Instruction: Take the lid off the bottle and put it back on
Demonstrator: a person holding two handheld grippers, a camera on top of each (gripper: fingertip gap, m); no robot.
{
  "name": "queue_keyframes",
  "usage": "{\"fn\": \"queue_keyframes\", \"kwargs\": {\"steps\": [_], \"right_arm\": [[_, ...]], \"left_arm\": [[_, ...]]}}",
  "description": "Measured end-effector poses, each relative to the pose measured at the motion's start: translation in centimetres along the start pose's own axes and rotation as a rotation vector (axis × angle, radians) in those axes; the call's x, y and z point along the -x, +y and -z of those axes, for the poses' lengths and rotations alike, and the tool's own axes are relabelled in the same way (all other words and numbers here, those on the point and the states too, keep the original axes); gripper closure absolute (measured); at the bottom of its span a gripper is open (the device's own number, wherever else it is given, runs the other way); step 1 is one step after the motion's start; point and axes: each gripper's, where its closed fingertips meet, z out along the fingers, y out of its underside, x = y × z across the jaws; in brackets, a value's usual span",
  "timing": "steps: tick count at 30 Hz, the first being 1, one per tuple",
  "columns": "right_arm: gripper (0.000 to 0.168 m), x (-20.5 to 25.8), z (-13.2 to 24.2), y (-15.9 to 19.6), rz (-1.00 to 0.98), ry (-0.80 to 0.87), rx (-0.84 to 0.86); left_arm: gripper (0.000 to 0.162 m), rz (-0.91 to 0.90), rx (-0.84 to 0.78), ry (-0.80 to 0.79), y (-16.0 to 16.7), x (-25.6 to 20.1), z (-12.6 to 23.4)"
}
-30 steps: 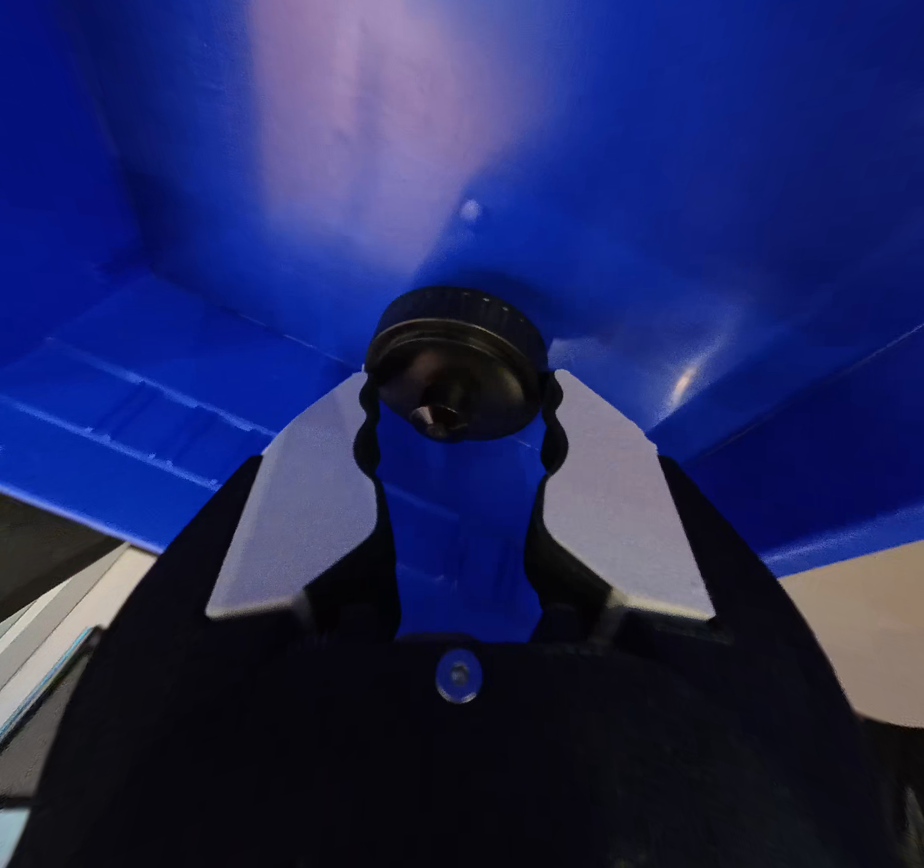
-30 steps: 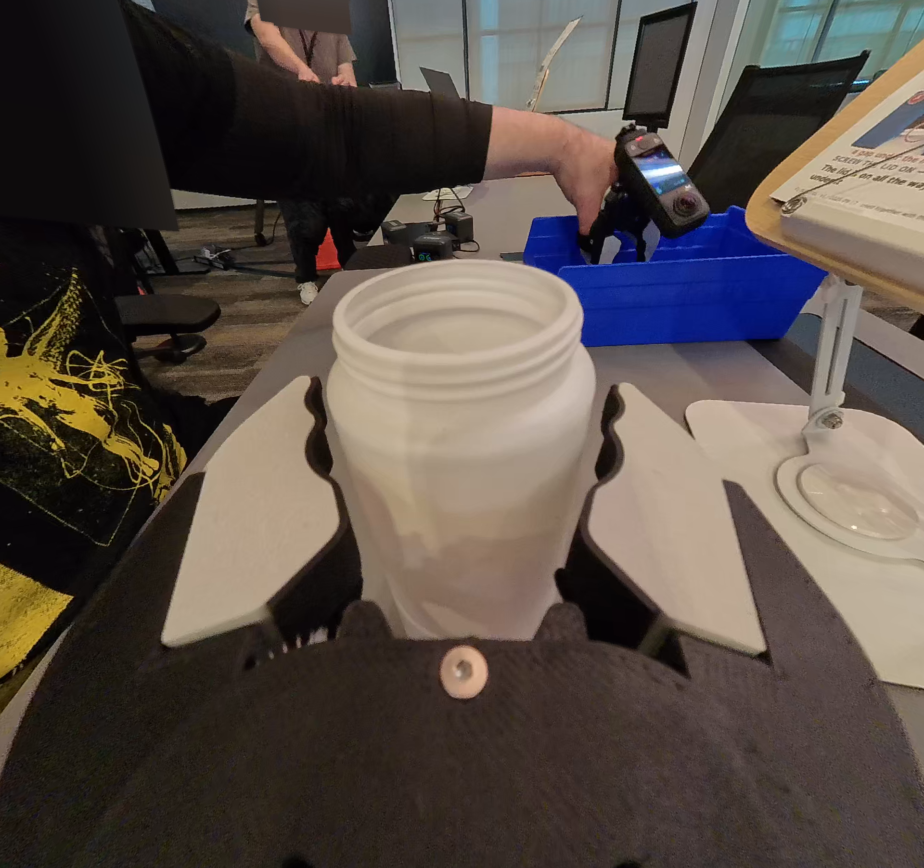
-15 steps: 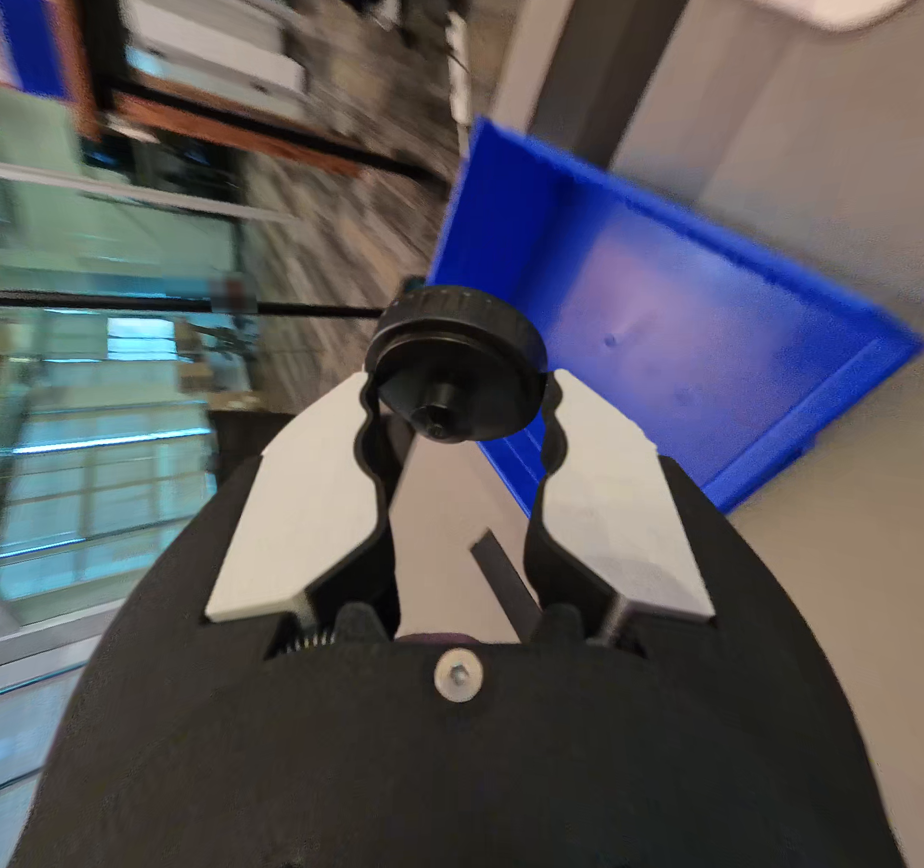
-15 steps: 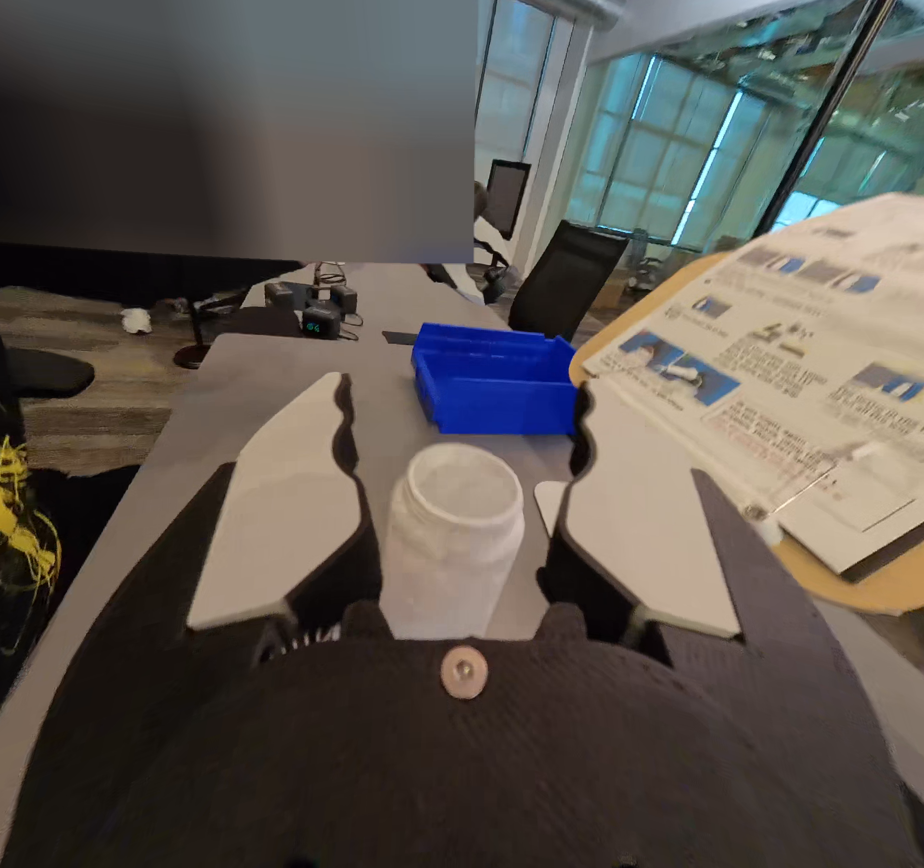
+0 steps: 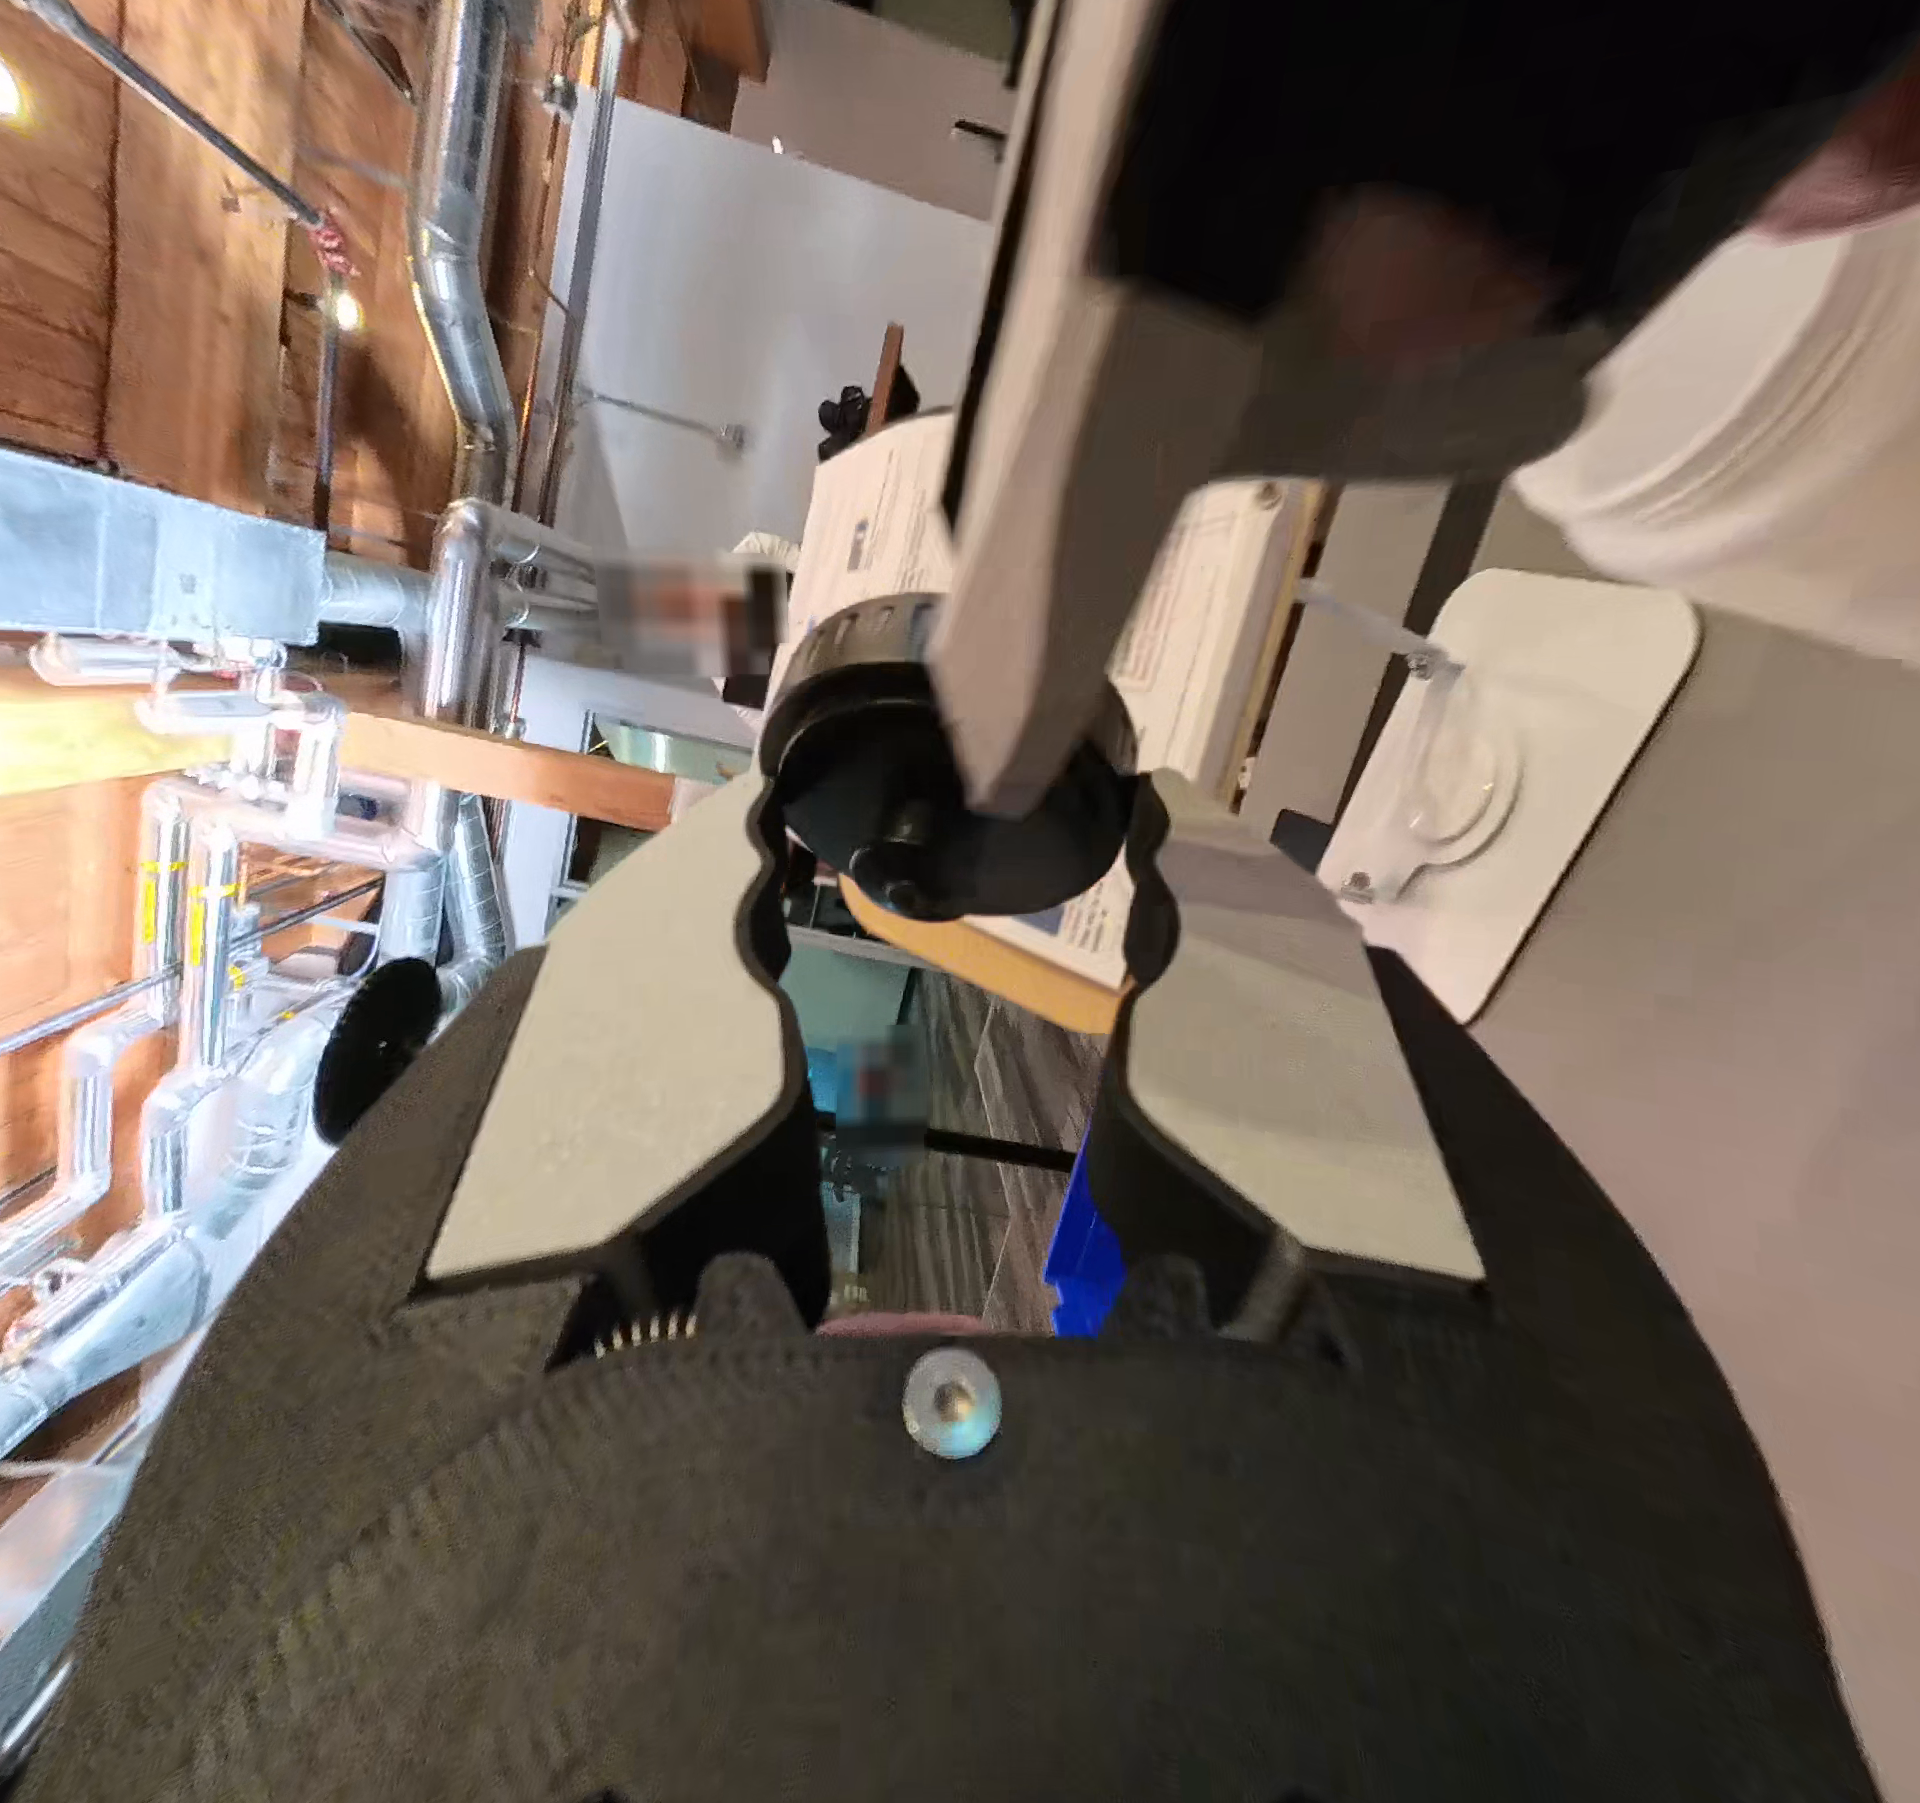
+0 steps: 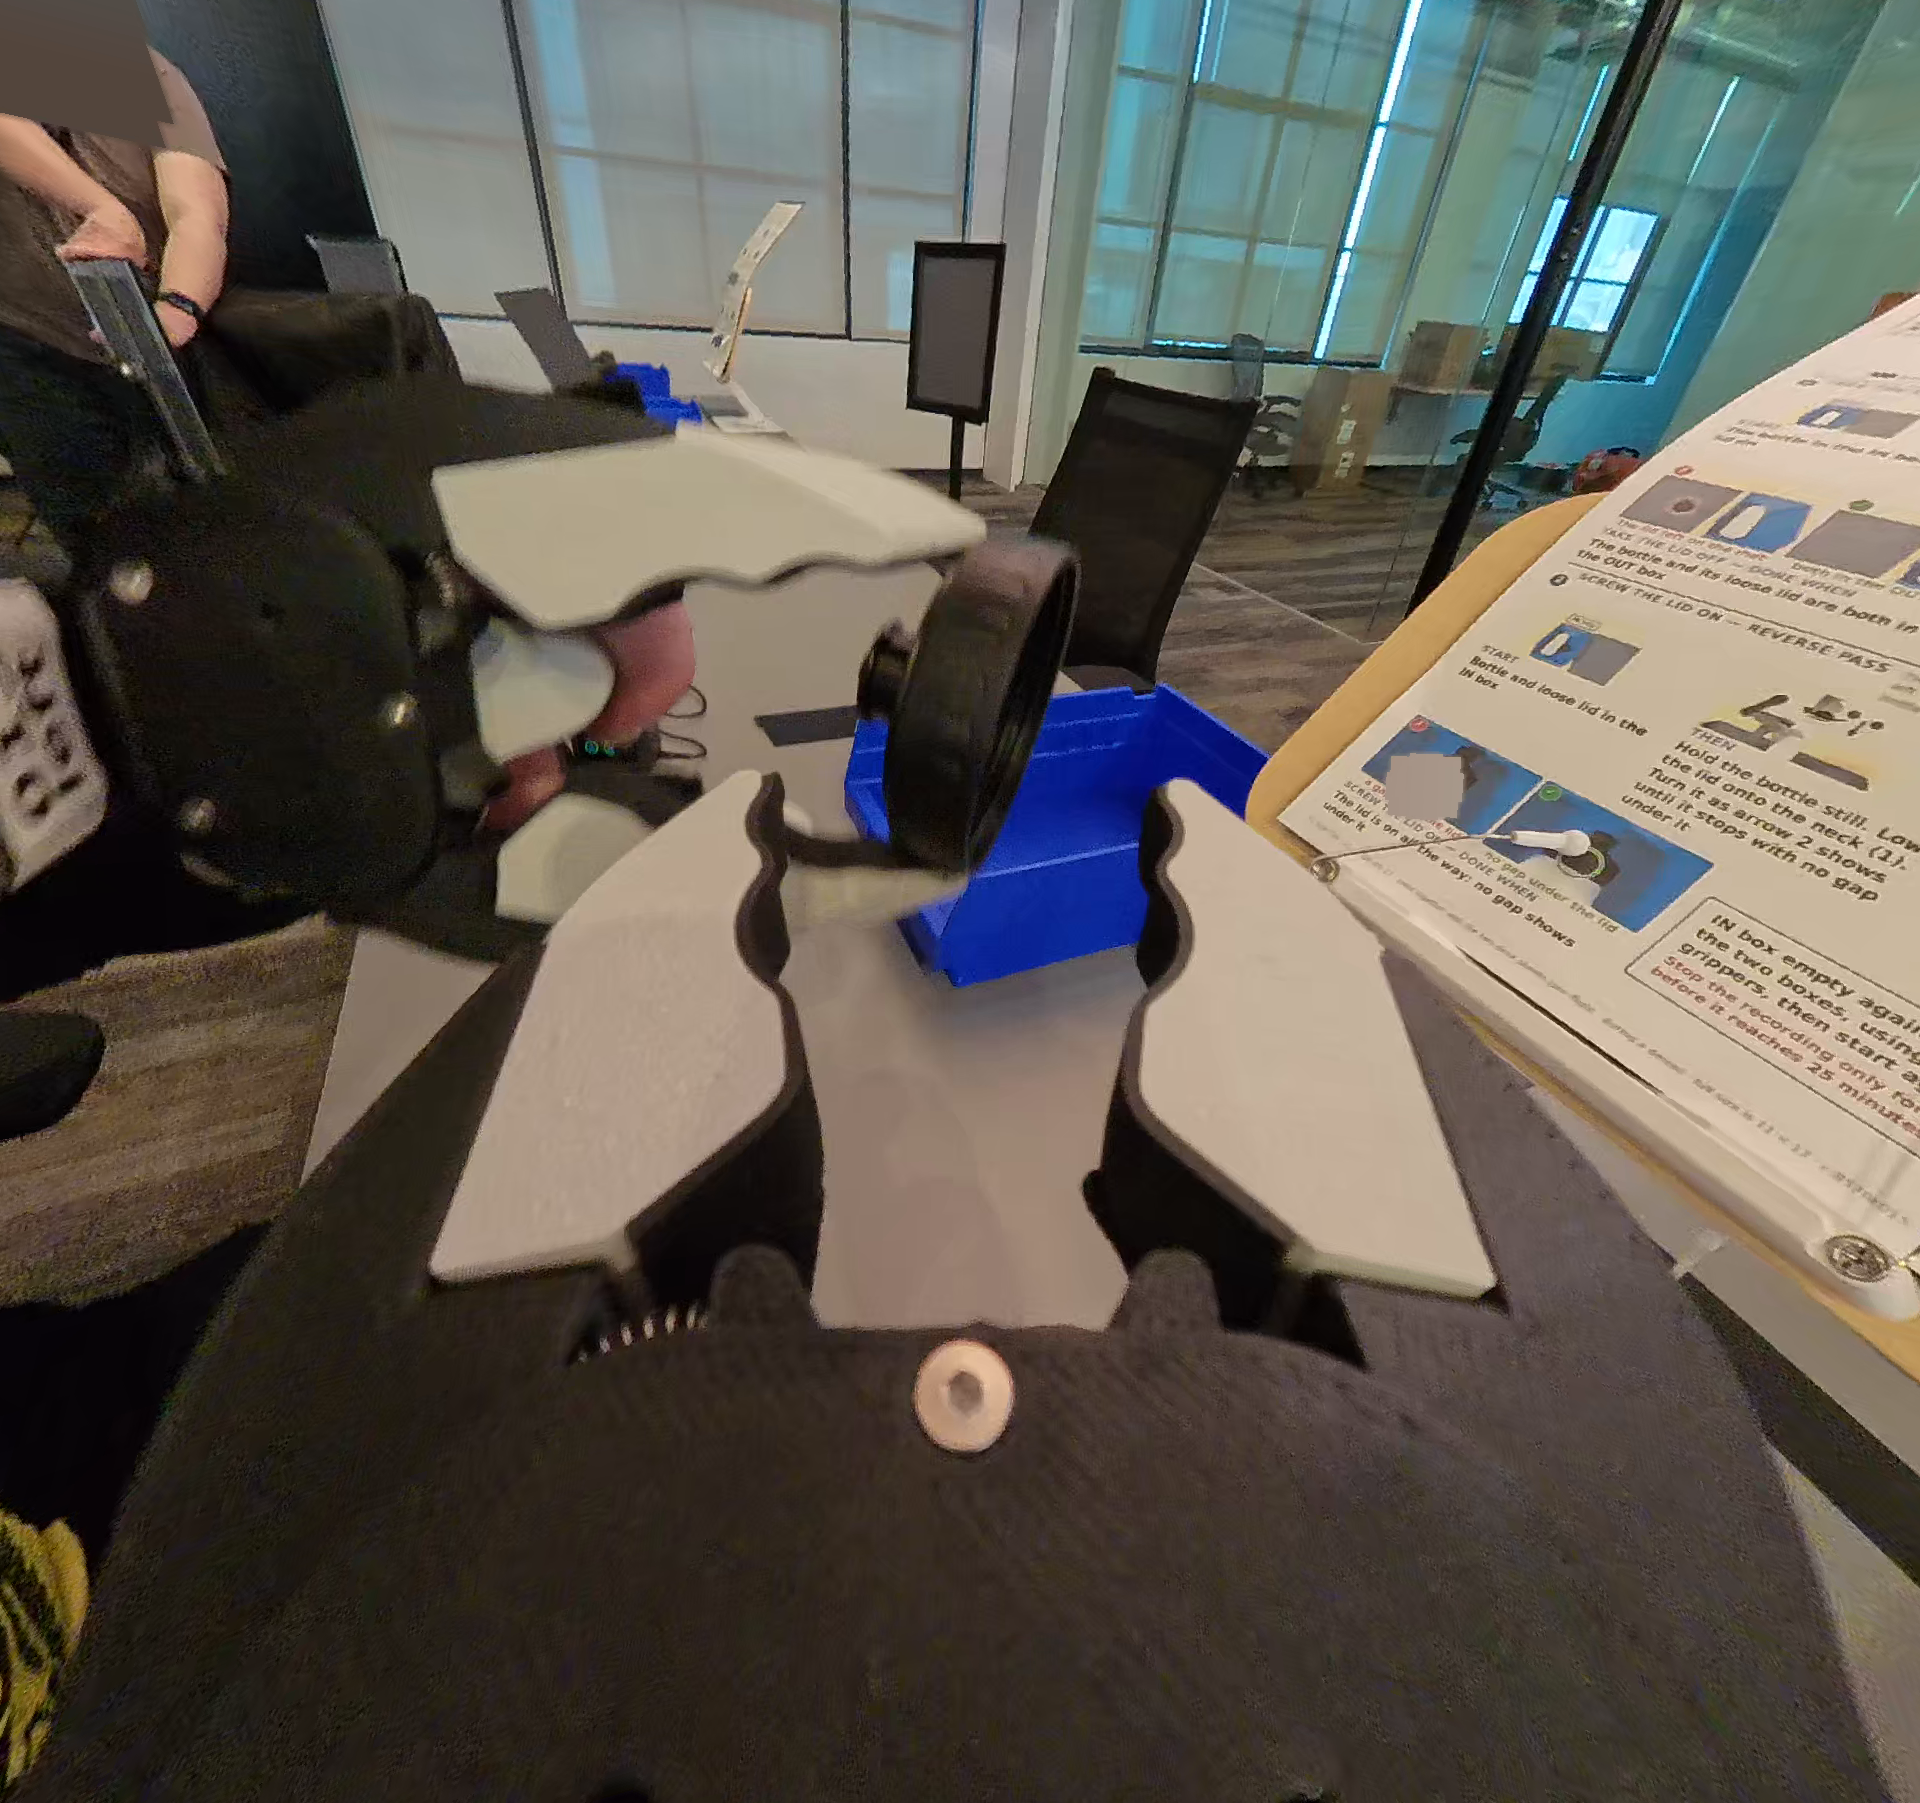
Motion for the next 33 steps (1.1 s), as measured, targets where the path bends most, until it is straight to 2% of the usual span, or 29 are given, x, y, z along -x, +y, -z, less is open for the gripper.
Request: {"fn": "queue_keyframes", "kwargs": {"steps": [1,6,9,10,14,17,26,33], "right_arm": [[0.106,-0.2,0.0,-0.1,-0.004,0.01,-0.011],[0.149,0.2,1.0,-0.2,0.0,-0.054,-0.011],[0.149,0.6,2.3,-1.2,-0.053,-0.157,-0.062],[0.149,0.6,2.9,-1.7,-0.087,-0.207,-0.088],[0.15,1.2,6.9,-3.8,-0.28,-0.535,-0.237],[0.15,1.5,9.7,-4.6,-0.374,-0.749,-0.324],[0.149,3.1,10.6,-3.3,-0.548,-0.951,-0.29],[0.149,3.5,10.5,-2.7,-0.598,-1.007,-0.289]], "left_arm": [[0.1,-0.013,-0.021,-0.004,-0.8,-0.4,0.0],[0.099,-0.012,-0.064,-0.003,-2.6,-1.0,-0.3],[0.1,0.018,-0.157,-0.034,-4.3,-0.1,0.5],[0.094,0.058,-0.22,-0.026,-5.1,0.3,1.1],[0.073,0.268,-0.452,0.094,-7.2,1.9,2.8],[0.071,0.322,-0.585,0.16,-8.8,1.9,3.2],[0.079,0.301,-0.762,0.268,-12.4,-0.3,3.2],[0.086,0.274,-0.725,0.299,-12.7,-1.5,2.9]]}}
